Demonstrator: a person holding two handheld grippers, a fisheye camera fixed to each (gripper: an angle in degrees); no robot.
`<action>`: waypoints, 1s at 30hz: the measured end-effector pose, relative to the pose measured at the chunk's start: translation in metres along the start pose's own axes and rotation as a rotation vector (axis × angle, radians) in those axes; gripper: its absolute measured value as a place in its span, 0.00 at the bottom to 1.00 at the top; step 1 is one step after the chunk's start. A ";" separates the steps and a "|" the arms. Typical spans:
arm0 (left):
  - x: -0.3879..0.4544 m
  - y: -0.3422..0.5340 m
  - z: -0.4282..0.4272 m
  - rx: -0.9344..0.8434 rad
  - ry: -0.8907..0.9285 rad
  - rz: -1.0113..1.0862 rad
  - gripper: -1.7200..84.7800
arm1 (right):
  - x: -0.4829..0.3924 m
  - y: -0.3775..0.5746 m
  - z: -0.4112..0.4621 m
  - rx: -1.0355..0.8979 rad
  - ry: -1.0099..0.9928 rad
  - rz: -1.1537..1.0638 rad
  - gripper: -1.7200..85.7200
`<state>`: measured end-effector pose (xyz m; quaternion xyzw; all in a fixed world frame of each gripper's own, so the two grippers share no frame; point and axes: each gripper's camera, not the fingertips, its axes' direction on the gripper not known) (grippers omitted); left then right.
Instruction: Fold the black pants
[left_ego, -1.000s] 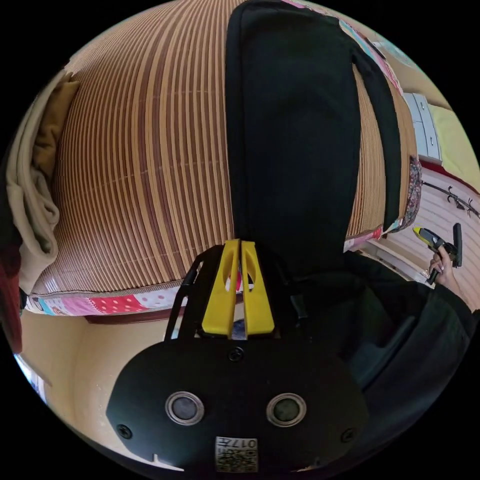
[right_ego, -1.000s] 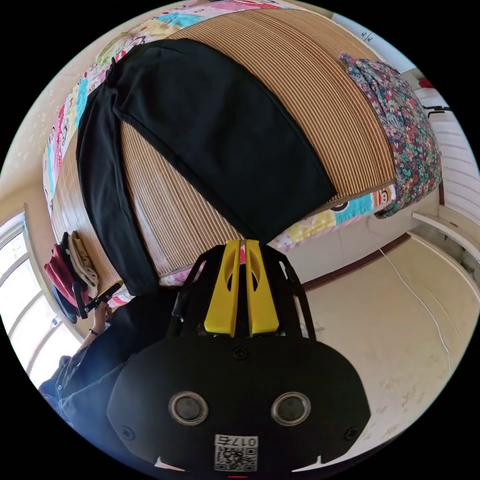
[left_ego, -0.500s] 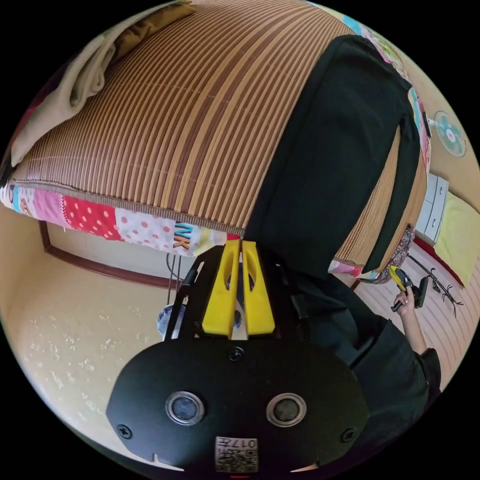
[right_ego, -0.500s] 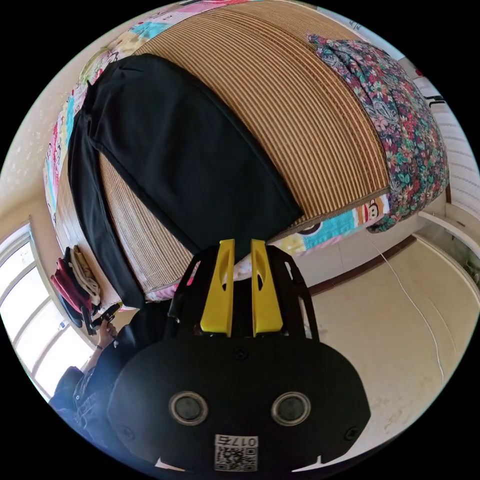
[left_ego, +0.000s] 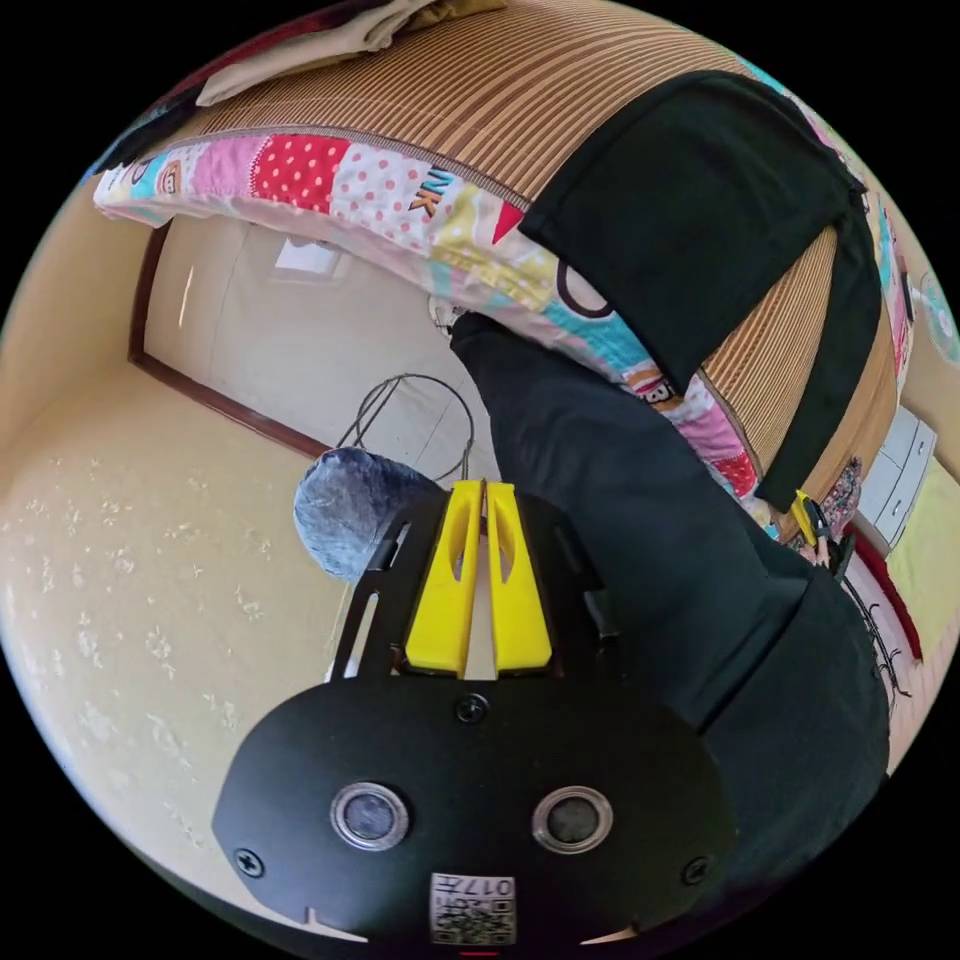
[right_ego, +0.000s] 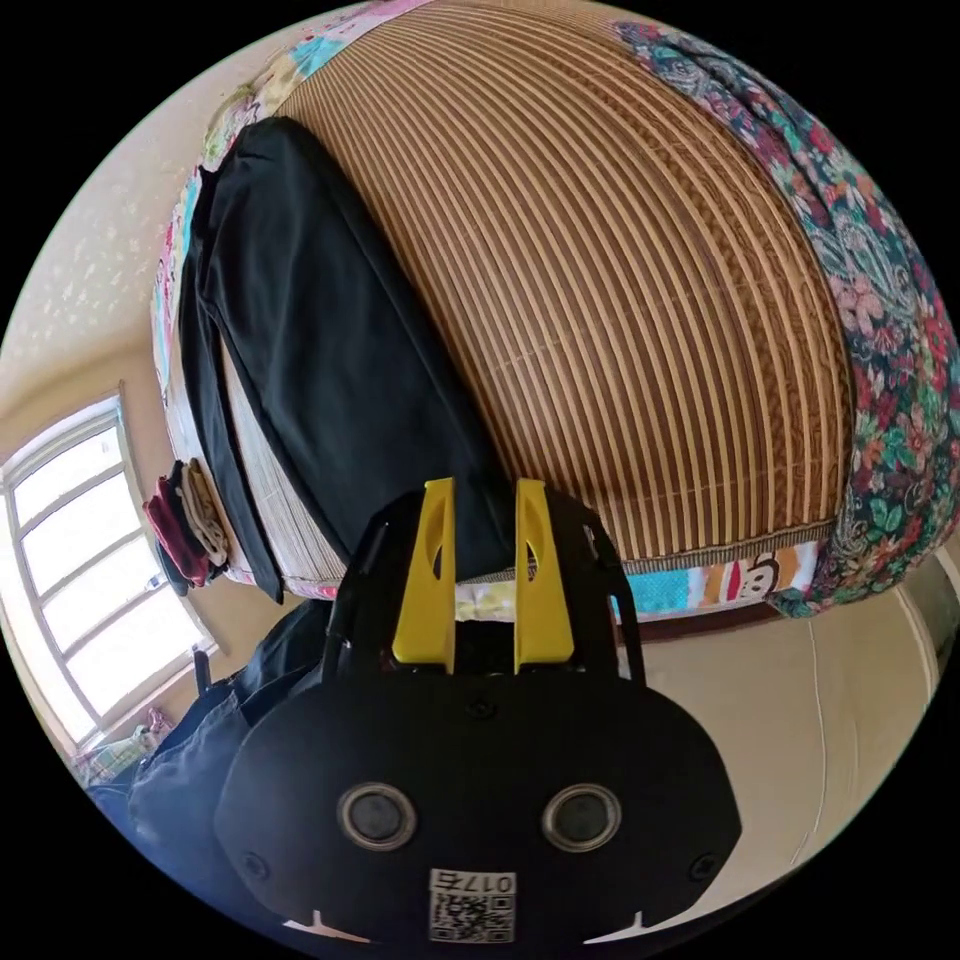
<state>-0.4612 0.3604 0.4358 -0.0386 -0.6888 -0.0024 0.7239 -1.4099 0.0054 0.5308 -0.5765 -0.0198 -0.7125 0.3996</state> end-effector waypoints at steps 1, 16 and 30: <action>-0.005 0.007 0.005 -0.017 -0.003 -0.023 0.01 | 0.019 0.014 -0.002 0.005 -0.054 0.019 0.10; 0.129 -0.033 -0.036 0.145 0.217 0.385 0.02 | 0.175 0.147 -0.076 -0.046 -0.652 -0.146 0.05; 0.296 0.014 -0.063 0.026 0.426 0.857 0.19 | 0.013 0.233 -0.107 -0.093 -0.812 -0.769 0.05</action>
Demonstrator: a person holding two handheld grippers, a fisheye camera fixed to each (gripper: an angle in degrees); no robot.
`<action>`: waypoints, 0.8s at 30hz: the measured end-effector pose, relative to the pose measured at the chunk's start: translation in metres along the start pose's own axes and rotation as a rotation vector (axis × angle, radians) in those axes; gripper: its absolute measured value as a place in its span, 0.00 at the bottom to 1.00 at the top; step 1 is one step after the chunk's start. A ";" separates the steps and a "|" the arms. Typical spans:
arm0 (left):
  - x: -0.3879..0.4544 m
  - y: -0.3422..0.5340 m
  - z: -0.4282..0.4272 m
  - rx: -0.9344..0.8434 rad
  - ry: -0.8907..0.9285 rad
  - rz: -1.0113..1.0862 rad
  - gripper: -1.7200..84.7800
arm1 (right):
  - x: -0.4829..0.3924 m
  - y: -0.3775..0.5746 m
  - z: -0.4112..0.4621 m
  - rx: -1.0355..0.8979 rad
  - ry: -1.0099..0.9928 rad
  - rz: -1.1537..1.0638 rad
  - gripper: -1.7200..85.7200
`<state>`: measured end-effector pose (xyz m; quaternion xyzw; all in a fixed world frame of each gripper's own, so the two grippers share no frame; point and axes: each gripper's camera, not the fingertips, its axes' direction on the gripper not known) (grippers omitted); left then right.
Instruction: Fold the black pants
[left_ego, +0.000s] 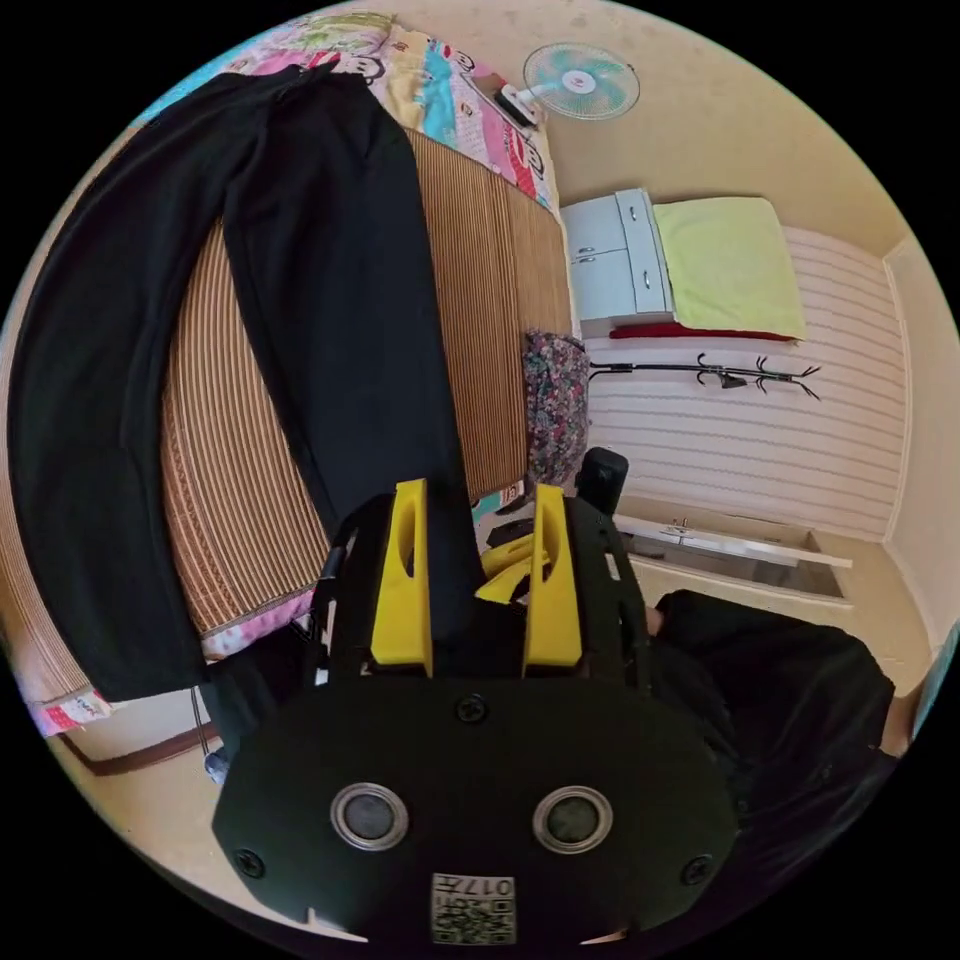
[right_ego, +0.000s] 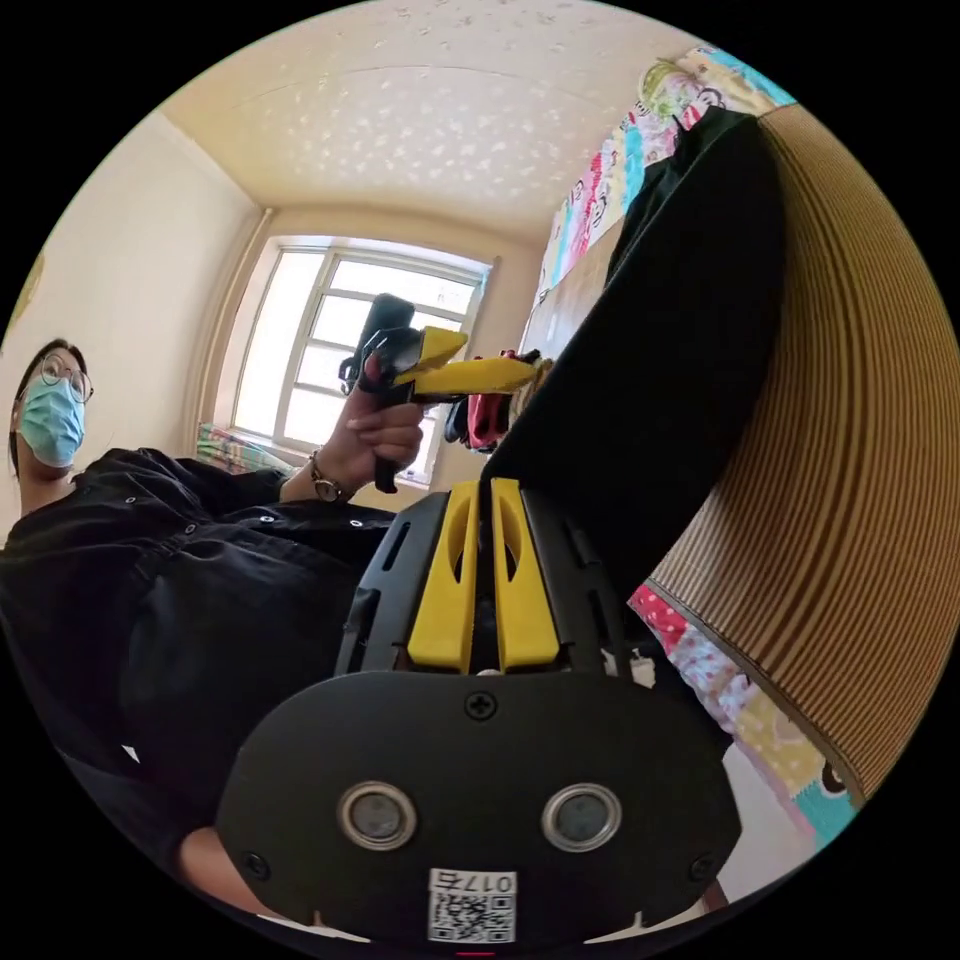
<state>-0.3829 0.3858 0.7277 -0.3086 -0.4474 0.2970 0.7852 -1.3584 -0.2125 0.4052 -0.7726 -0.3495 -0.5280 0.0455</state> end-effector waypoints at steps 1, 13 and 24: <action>0.001 0.004 0.006 -0.060 -0.041 0.034 0.18 | 0.003 -0.002 0.011 -0.012 -0.040 0.007 0.05; -0.087 0.094 -0.028 0.012 0.094 0.038 0.05 | 0.084 0.020 0.034 -0.186 -0.327 0.203 0.03; -0.157 0.166 -0.089 0.169 0.242 0.134 0.06 | 0.249 -0.100 -0.067 0.065 -0.178 0.587 0.10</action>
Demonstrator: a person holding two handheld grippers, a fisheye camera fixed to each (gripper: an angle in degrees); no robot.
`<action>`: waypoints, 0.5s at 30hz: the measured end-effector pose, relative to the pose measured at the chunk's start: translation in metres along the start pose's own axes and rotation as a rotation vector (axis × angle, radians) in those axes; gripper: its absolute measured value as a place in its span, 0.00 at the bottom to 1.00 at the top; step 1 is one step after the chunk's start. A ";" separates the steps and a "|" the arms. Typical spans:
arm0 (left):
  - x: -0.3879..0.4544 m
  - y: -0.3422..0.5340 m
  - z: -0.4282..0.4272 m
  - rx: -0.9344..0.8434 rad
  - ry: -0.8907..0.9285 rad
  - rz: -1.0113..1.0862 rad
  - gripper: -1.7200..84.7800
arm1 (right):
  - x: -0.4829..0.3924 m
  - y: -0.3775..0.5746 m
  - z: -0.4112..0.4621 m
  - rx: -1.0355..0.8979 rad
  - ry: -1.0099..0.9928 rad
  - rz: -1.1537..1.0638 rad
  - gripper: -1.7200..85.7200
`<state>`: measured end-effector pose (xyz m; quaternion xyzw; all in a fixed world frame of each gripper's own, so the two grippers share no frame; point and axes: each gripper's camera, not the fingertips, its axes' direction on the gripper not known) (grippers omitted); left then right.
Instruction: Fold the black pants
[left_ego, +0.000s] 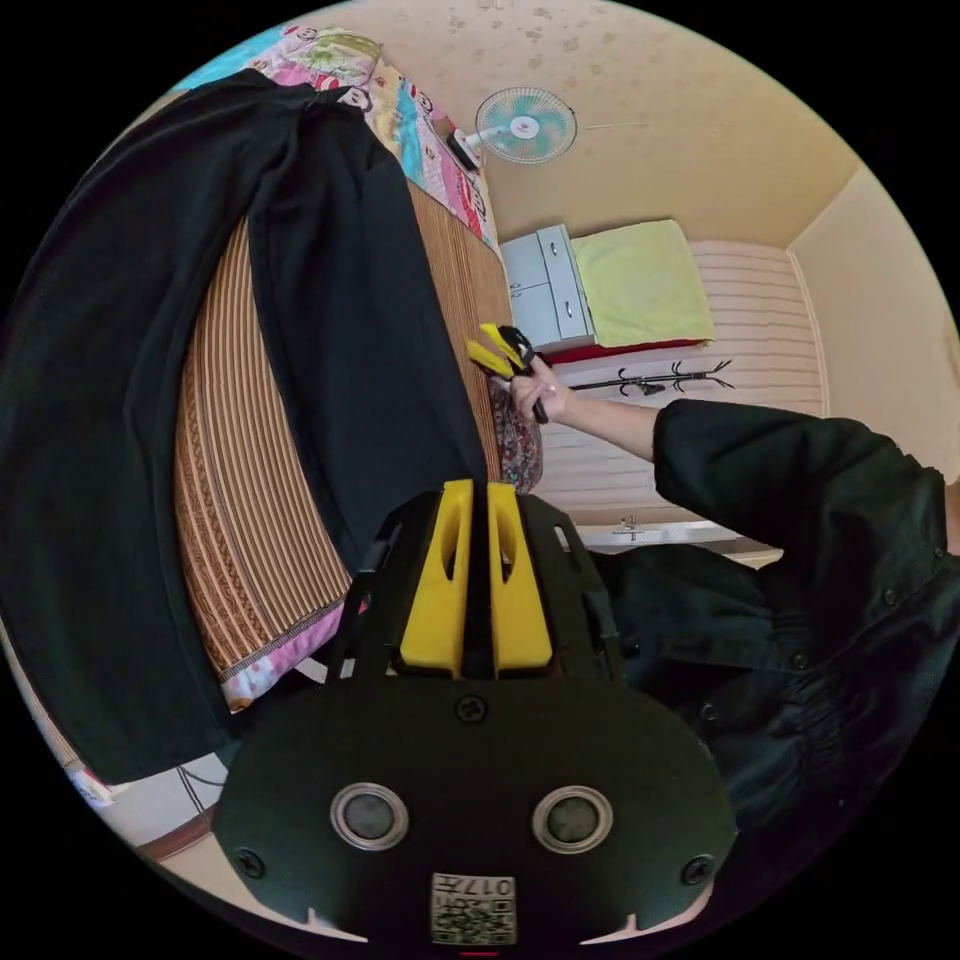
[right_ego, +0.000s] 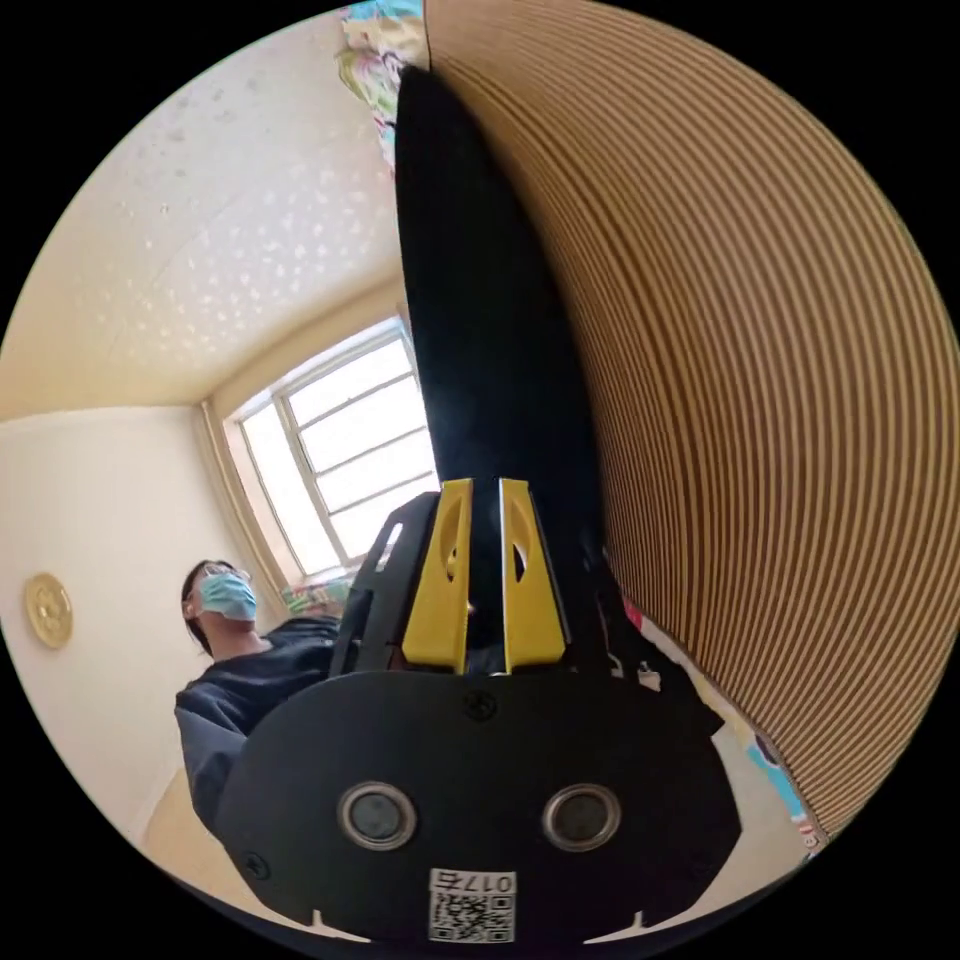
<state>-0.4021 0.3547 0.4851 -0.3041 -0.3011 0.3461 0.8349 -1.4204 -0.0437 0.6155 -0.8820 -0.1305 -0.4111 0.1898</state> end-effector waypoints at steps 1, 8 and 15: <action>-0.004 0.005 -0.005 0.016 0.025 0.005 0.06 | -0.011 -0.033 -0.010 0.100 0.003 -0.021 0.12; -0.019 0.024 -0.022 0.032 0.111 0.015 0.06 | -0.084 -0.215 0.017 0.462 0.118 -0.154 0.17; -0.039 0.033 -0.049 0.078 0.226 -0.030 0.06 | -0.110 -0.382 0.131 0.528 0.578 -0.182 0.18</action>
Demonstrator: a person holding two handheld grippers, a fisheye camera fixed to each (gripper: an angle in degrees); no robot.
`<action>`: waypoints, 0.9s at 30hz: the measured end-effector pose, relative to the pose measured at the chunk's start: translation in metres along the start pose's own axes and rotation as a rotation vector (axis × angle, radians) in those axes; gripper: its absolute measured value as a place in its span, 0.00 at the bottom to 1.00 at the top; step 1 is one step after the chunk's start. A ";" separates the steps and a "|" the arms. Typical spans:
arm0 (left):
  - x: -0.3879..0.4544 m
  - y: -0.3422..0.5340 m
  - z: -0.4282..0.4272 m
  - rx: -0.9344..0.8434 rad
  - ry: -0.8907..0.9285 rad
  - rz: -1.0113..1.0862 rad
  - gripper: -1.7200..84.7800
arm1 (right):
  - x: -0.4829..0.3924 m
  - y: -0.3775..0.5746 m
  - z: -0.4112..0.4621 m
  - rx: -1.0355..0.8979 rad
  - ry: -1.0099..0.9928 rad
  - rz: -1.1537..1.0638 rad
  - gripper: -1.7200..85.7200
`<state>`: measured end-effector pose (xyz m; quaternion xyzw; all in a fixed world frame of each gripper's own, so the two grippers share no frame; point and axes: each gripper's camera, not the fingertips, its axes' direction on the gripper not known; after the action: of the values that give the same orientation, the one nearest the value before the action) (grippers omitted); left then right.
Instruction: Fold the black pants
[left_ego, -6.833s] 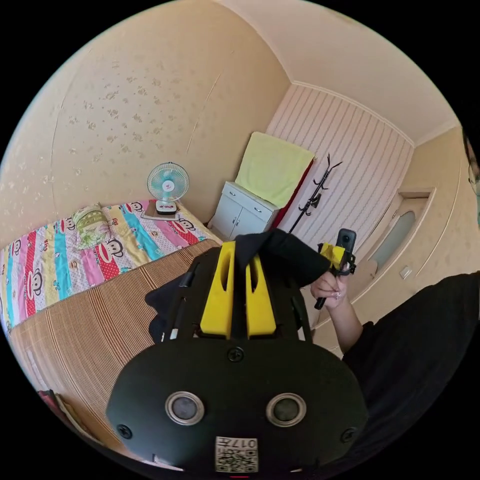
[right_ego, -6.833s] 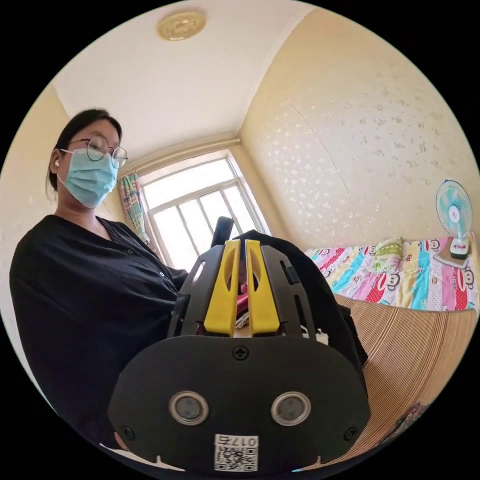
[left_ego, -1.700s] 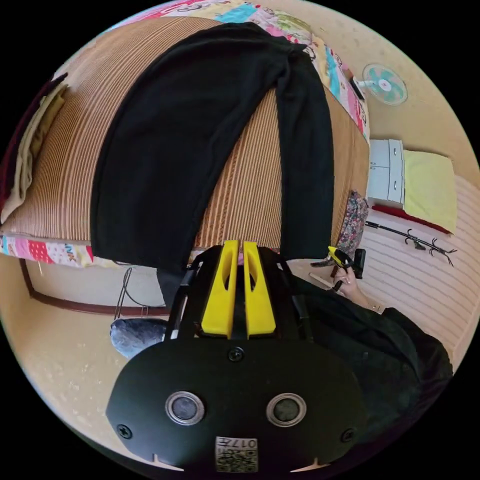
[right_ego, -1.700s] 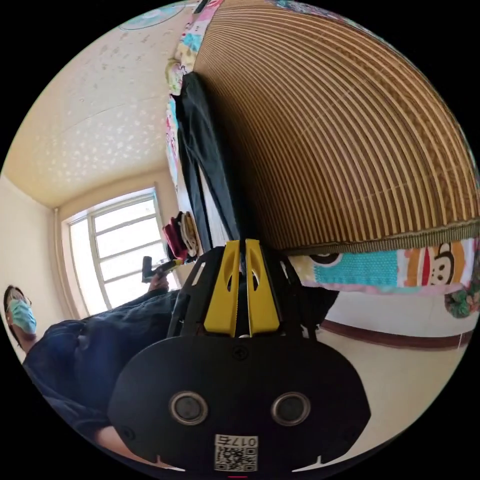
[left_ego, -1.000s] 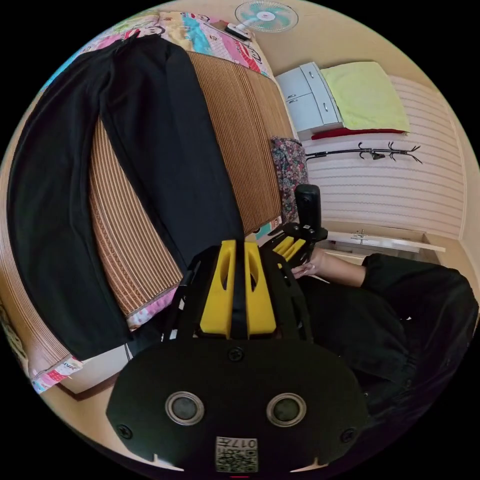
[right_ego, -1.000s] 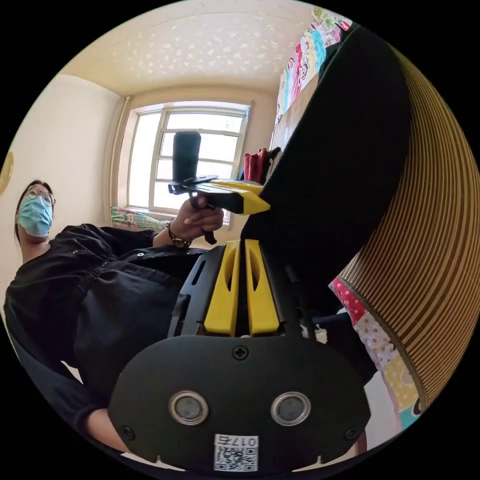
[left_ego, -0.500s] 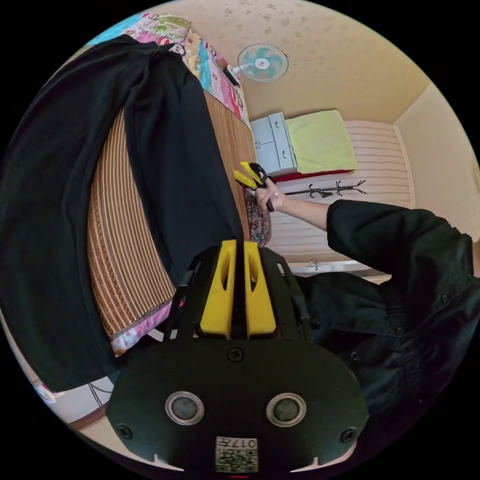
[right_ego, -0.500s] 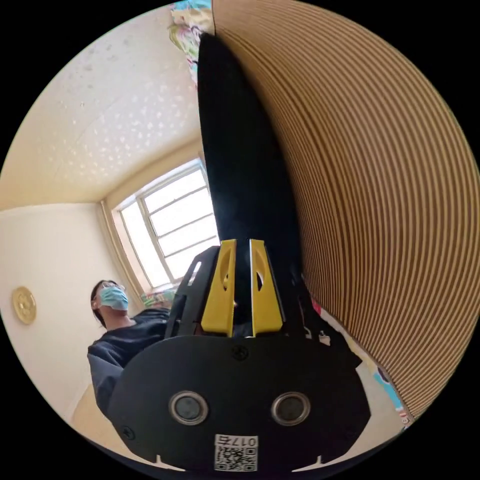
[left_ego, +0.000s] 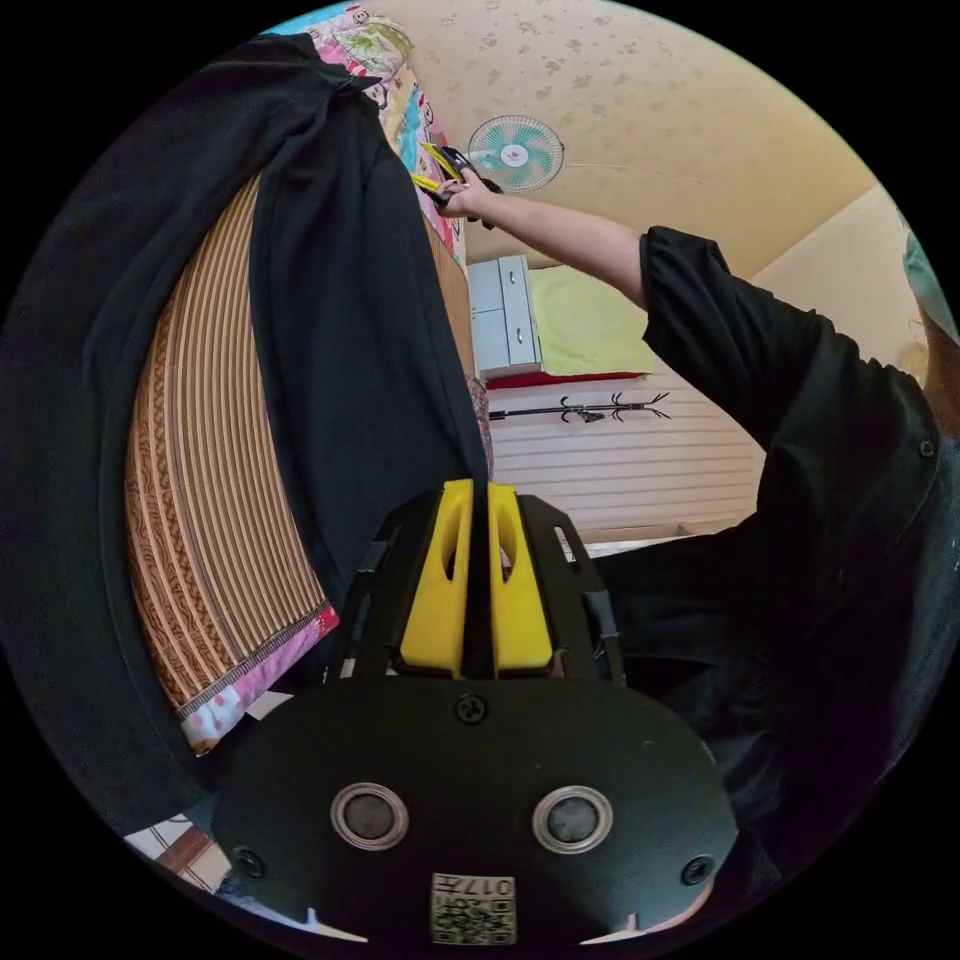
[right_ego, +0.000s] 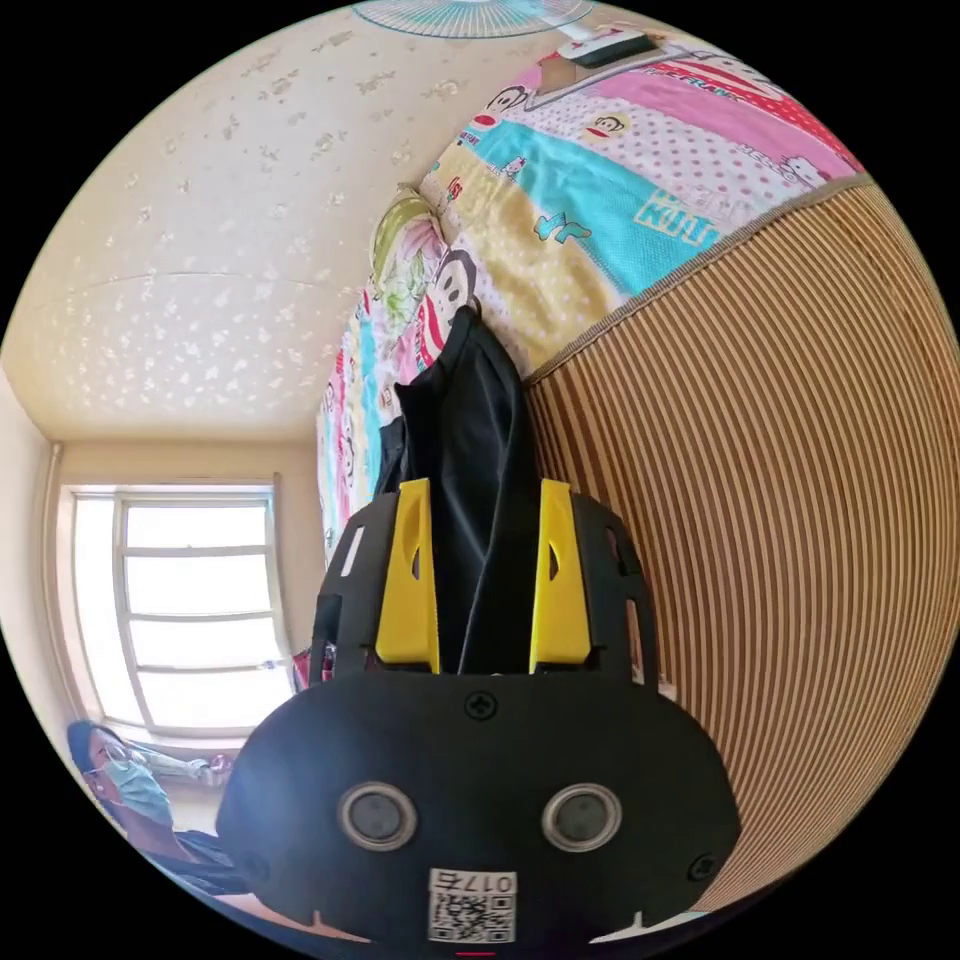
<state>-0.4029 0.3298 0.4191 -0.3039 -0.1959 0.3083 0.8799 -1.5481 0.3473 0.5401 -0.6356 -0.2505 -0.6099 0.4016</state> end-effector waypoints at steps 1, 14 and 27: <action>-0.002 0.002 -0.007 0.012 0.013 0.000 0.06 | -0.003 -0.011 0.023 0.016 0.036 0.013 0.18; -0.023 0.030 -0.109 0.194 0.194 -0.188 0.04 | -0.154 -0.002 0.281 -0.190 1.118 -0.480 0.06; -0.001 0.103 -0.292 0.528 0.041 -0.331 0.04 | -0.367 0.129 0.509 0.120 1.010 -0.776 0.06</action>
<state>-0.2924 0.2728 0.1356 -0.0348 -0.1378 0.1947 0.9705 -1.2002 0.7545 0.1889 -0.1095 -0.2760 -0.9202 0.2550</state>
